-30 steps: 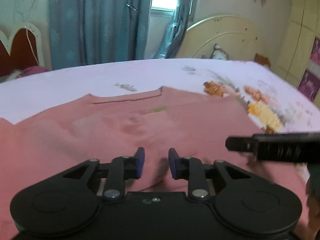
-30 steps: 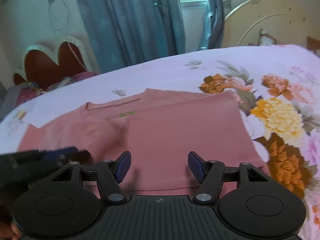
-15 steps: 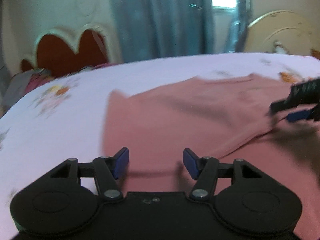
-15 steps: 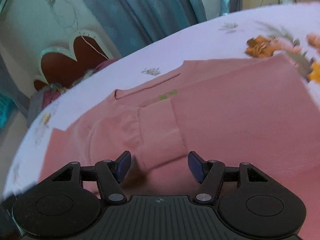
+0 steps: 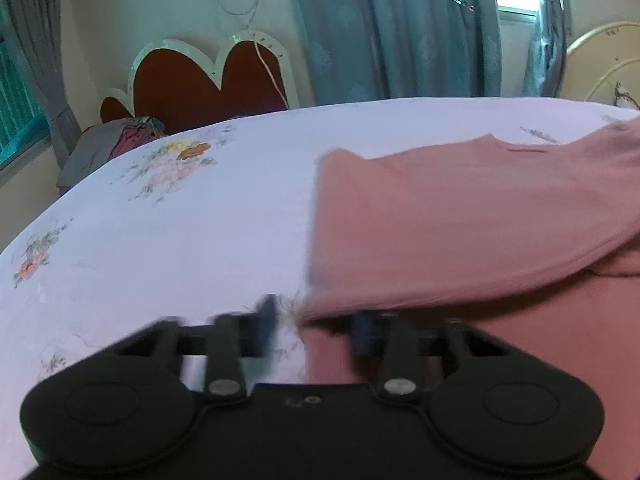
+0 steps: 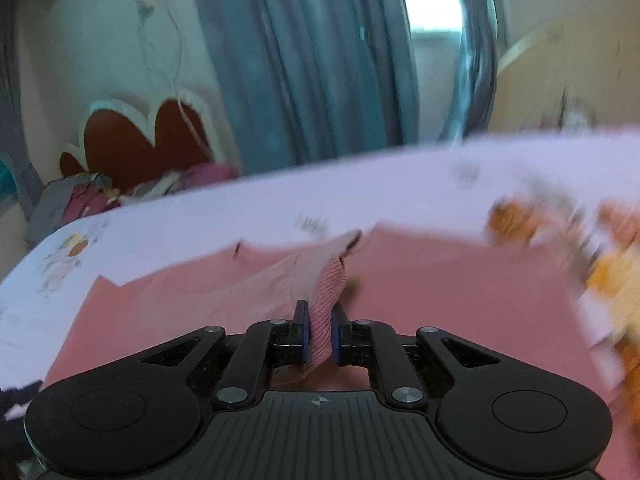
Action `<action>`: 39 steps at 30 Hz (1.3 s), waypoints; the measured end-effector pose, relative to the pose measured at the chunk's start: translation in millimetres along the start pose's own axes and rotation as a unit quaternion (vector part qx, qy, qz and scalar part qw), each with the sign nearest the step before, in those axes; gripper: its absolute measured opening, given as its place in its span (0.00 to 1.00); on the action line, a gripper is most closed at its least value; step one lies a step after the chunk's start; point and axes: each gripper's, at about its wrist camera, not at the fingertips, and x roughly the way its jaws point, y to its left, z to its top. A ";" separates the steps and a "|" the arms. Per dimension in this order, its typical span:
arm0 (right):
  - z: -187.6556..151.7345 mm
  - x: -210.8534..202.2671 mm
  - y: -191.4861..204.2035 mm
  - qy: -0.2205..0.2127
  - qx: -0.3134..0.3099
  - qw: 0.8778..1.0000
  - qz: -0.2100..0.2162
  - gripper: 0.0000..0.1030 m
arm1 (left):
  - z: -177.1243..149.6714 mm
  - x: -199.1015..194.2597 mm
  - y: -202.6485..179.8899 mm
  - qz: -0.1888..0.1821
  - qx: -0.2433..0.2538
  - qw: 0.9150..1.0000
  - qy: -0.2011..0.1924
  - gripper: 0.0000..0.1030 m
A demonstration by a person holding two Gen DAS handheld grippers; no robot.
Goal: Fold small clothes
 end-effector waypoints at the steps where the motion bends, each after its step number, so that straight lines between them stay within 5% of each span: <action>1: -1.0 -4.7 -4.9 -0.004 -0.005 1.000 -0.011 0.09 | 0.4 0.8 0.3 -0.007 -0.007 1.000 0.001 0.21; 7: -38.9 15.3 -32.9 0.088 -0.010 0.995 -0.038 0.09 | -7.3 -2.9 -6.5 -0.017 0.009 1.000 -0.004 0.13; 13: -47.1 13.5 -44.7 0.104 0.012 0.994 -0.037 0.10 | -7.2 -3.2 -1.8 -0.033 0.028 0.999 0.005 0.16; 14: -44.9 11.4 -47.6 0.102 0.015 0.994 -0.036 0.14 | -7.1 -4.9 0.8 -0.038 0.025 0.999 0.009 0.20; 17: -35.7 -2.5 -53.8 0.079 0.020 0.995 -0.058 0.70 | -6.5 -12.4 12.2 -0.049 0.014 0.999 0.010 0.32; 18: -31.9 -8.6 -56.7 0.067 0.023 0.996 -0.056 0.72 | -6.7 -16.2 16.5 -0.053 0.008 0.999 0.009 0.36; 20: -25.3 -11.6 -60.6 0.060 0.023 0.996 -0.057 0.72 | -6.1 -22.7 21.9 -0.046 -0.001 0.999 0.002 0.55; 23: -18.1 2.2 -66.3 0.068 0.030 0.996 -0.055 0.71 | 2.8 -27.5 26.3 -0.048 -0.020 0.999 -0.005 0.55; 26: -13.4 22.4 -68.1 0.082 0.051 0.994 -0.044 0.54 | 18.9 -18.8 23.1 -0.060 -0.036 0.998 0.000 0.55; 31: -15.6 52.8 -71.0 0.112 0.108 0.988 -0.017 0.53 | 51.0 17.5 17.6 -0.069 -0.075 0.995 0.017 0.55; 34: -16.7 56.1 -64.2 0.116 0.105 0.988 -0.014 0.33 | 63.8 39.8 15.0 -0.069 -0.088 0.993 0.025 0.54; 36: -16.6 56.4 -59.6 0.120 0.095 0.988 -0.009 0.10 | 70.6 55.0 12.9 -0.068 -0.095 0.993 0.034 0.53; 39: -17.2 52.1 -52.1 0.108 0.069 0.992 -0.013 0.09 | 76.7 70.7 8.6 -0.067 -0.102 0.992 0.041 0.52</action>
